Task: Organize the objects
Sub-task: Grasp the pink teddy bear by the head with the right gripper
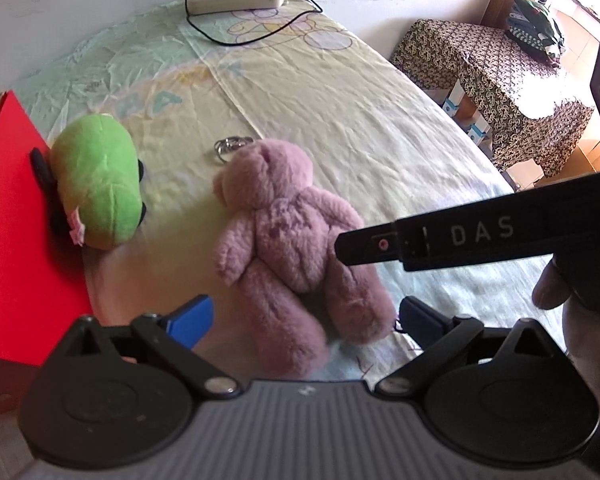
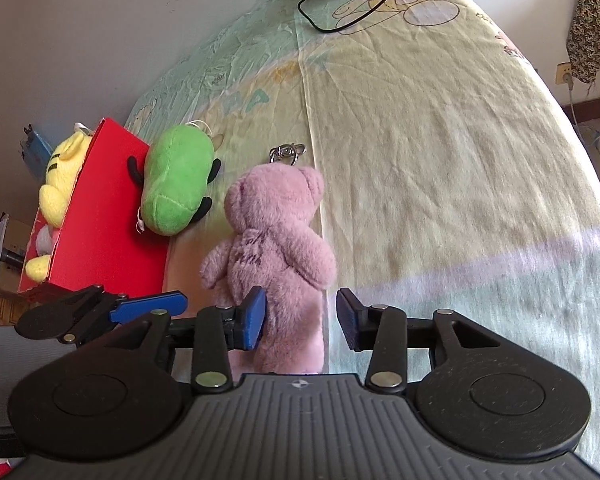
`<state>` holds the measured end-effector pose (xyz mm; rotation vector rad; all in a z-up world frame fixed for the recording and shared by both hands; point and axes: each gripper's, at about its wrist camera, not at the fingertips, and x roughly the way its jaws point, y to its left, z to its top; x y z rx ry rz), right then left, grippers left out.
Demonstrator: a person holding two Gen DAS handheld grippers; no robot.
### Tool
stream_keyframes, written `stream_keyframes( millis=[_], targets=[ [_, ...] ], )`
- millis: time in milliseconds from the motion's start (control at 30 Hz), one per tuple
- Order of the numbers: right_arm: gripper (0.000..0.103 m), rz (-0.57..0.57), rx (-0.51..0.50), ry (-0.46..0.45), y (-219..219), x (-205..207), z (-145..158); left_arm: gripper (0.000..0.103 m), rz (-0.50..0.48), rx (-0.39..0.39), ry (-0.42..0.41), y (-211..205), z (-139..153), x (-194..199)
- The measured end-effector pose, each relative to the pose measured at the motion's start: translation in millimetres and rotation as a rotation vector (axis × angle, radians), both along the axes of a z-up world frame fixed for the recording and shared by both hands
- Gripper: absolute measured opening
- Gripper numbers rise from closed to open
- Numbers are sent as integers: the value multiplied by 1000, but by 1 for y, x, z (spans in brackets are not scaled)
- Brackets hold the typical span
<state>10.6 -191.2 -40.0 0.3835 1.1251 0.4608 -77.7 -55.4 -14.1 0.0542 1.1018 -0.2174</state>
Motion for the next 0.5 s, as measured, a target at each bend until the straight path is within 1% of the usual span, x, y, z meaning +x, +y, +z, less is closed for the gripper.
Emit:
stream_keyframes(
  millis=[167, 233, 367, 500],
  targets=[
    [46, -14, -2, 3, 0, 4, -1, 99, 36, 18, -2, 8, 5, 10],
    [51, -24, -5, -6, 0, 7, 0, 99, 51, 23, -3, 11, 6, 15],
    [54, -35, -11, -28, -1, 13, 4, 100, 60, 25, -3, 13, 4, 22],
    [54, -26, -13, -26, 1, 21, 3, 100, 66, 29, 7, 12, -1, 29]
  ],
)
